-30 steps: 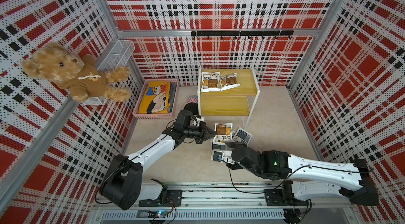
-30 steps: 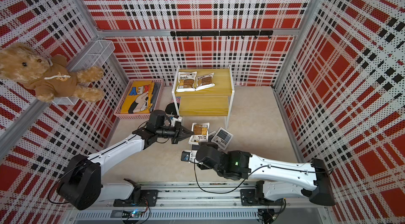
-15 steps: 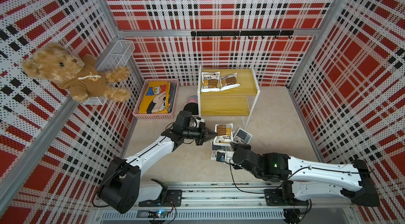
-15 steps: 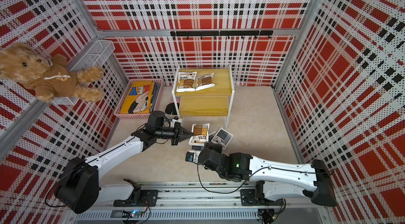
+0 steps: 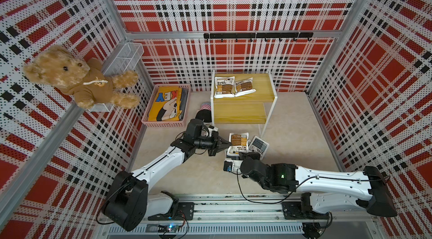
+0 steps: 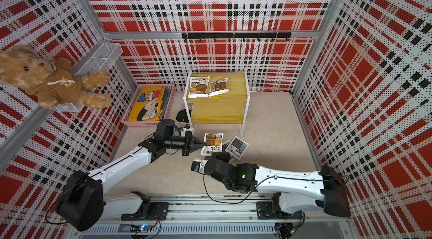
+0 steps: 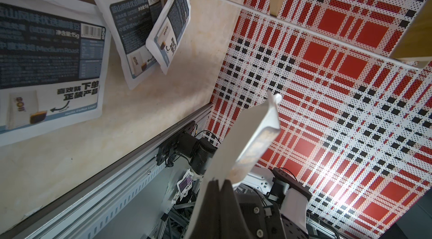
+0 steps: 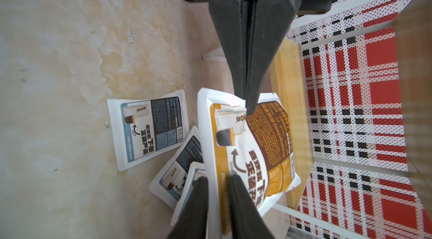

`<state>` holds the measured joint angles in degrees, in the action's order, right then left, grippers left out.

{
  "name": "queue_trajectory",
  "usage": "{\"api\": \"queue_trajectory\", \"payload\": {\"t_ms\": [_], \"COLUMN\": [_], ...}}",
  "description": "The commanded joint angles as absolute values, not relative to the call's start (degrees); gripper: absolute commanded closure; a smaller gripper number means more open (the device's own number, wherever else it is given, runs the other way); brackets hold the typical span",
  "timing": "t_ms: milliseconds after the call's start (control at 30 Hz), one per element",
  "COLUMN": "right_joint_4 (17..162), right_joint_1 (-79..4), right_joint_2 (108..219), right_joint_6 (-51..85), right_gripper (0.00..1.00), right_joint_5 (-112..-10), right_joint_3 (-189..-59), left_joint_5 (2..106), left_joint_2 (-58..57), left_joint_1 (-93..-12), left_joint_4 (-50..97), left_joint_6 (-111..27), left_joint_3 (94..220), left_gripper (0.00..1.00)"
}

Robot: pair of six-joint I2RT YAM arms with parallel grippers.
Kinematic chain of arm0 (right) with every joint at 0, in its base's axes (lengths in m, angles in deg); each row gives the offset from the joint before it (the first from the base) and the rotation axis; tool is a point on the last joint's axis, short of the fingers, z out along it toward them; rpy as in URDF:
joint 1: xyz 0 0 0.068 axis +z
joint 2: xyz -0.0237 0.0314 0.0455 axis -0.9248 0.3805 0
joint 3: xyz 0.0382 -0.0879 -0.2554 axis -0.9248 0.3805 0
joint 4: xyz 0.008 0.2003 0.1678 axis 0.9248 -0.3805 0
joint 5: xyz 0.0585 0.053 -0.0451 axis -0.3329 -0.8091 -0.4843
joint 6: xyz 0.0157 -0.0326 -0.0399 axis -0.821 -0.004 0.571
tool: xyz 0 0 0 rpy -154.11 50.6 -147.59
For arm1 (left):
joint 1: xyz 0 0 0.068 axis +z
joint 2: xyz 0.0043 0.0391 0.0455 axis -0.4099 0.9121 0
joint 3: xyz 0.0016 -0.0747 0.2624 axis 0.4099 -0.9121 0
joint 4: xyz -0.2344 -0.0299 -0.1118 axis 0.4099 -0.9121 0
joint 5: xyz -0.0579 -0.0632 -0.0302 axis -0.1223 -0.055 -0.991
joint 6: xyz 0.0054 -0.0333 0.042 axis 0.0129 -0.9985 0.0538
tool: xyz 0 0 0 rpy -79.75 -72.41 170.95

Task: Place the bagged coffee beans on the shelf by color
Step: Pick up the bagged coffee beans at the center of the board.

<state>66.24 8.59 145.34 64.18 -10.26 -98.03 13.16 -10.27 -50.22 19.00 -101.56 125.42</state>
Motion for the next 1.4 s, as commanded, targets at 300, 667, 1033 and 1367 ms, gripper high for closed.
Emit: {"api": "queue_trajectory", "payload": {"t_ms": [300,667,1033,1367], "right_joint_4": [67.32,58.02,52.99,46.16], "right_joint_1": [8.86,4.83,-12.96,-16.00], "right_joint_2": [146.21,141.18,131.97,133.29], "right_joint_6": [62.74,53.39,36.86,18.06], "right_gripper": [1.00,1.00,1.00,1.00], "right_joint_5": [-10.00,-18.48,-48.44,-45.96], "right_joint_3": [-99.57,-104.80,-109.56,-122.42], "left_joint_5": [12.11,19.43,33.69,59.00], "left_joint_2": [-12.26,-11.98,-18.65,-31.51], "left_joint_1": [-49.70,-45.16,-44.93,-62.41], "left_joint_4": [20.68,19.11,12.94,12.32], "left_joint_6": [-102.21,-97.16,-69.70,-40.16], "left_joint_3": [124.30,132.14,138.05,138.05], "left_gripper": [0.96,0.01,0.01,0.01]}}
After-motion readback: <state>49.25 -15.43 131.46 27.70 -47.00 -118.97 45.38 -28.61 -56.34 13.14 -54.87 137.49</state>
